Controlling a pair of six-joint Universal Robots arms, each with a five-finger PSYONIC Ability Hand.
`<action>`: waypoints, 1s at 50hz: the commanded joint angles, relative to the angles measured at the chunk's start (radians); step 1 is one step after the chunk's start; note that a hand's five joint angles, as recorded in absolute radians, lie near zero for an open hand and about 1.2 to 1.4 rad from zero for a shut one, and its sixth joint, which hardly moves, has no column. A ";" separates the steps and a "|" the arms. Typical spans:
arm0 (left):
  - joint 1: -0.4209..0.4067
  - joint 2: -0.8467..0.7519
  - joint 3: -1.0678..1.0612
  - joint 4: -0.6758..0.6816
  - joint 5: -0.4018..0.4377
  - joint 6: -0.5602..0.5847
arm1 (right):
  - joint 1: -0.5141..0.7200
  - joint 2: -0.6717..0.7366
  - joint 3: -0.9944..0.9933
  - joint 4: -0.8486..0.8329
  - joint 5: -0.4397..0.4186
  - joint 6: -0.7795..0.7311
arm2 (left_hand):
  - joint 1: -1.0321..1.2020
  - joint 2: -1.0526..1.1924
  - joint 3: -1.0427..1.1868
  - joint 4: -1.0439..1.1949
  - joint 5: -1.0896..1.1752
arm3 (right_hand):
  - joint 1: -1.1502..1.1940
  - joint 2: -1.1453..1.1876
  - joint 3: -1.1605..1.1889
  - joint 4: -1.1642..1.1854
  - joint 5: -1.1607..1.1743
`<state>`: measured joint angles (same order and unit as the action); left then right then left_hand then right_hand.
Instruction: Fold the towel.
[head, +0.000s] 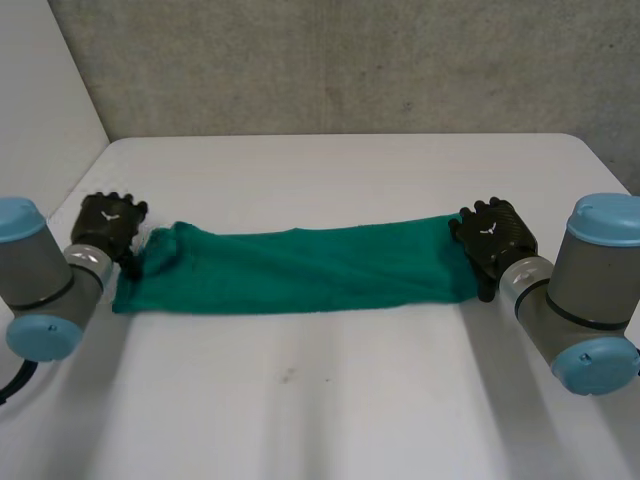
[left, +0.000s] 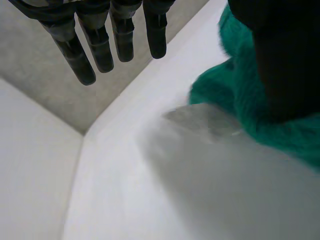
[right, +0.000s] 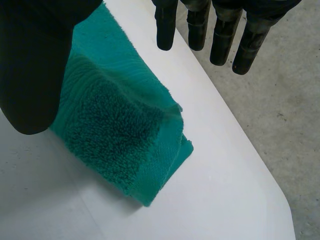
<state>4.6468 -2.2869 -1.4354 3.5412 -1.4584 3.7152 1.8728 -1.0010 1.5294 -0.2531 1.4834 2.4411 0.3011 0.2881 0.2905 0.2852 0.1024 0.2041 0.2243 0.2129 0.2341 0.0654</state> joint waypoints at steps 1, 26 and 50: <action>0.059 -0.016 0.036 0.004 0.007 0.000 | 0.002 -0.002 0.002 0.000 0.000 -0.001 | -0.011 0.002 -0.001 0.005 0.013 | -0.030 -0.050 -0.038 -0.060 -0.065; 0.047 0.203 -0.095 -0.071 0.010 -0.126 | -0.014 -0.042 -0.009 0.001 0.008 0.022 | -0.032 -0.019 -0.021 -0.016 -0.008 | -0.030 -0.050 -0.038 -0.060 -0.065; -0.053 0.359 -0.333 -0.226 0.069 -0.213 | -0.139 0.057 -0.256 0.313 -0.253 0.299 | -0.002 0.011 0.008 0.013 0.022 | 0.148 0.128 0.139 0.118 0.112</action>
<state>4.5915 -1.9153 -1.7512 3.3189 -1.3845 3.4988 1.7631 -1.0548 1.3907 -0.0350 1.3028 2.6791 0.3011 0.2793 0.2904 0.2772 0.0950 0.2077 0.2322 0.2283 0.2379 0.0696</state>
